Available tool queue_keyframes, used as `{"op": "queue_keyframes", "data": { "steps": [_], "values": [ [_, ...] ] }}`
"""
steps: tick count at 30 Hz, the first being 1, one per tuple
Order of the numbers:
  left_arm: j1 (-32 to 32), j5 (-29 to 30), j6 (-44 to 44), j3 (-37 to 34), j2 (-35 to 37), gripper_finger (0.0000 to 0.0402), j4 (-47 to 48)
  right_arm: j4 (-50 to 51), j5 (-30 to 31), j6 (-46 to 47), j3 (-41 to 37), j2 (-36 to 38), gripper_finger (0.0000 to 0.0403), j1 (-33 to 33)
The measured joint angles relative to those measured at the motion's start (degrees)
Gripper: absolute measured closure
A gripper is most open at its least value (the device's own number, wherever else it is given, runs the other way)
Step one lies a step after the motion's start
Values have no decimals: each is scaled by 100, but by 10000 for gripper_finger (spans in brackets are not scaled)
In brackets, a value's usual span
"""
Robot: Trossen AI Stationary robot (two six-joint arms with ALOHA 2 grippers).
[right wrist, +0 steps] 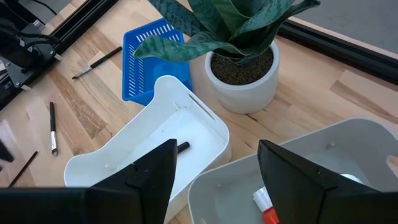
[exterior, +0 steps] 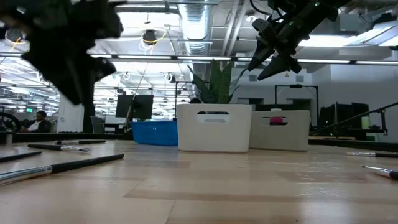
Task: Pick & Place Paint Supplies
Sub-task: Put the large black paint brush into the white bin
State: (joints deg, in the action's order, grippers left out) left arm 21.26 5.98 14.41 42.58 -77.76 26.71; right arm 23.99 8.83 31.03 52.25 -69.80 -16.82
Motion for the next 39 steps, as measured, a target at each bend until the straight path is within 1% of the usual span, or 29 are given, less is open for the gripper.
{"op": "queue_keyframes", "data": {
  "steps": [5,11,13,20,24,28,31,39],
  "values": [
    [0,0,2,-462,0,310,-385,0,3,-10,0,0,182,0],
    [-130,-3,2,-828,0,310,-845,0,5,-11,0,0,182,0],
    [-222,0,-24,-861,0,310,-984,0,5,-11,0,0,182,-1],
    [-531,0,-346,-869,0,309,-1031,0,8,-9,0,0,182,0],
    [-557,-51,-681,-869,0,309,-1033,-2,10,-9,0,0,182,0],
    [-555,-304,-1066,-869,0,309,-1033,-2,19,-7,0,0,182,0],
    [-555,-332,-1262,-869,0,309,-1031,-2,21,-5,0,0,182,-2],
    [-621,-332,-1335,-870,-141,309,-1083,-2,21,-4,0,0,182,-2]
  ]
}}
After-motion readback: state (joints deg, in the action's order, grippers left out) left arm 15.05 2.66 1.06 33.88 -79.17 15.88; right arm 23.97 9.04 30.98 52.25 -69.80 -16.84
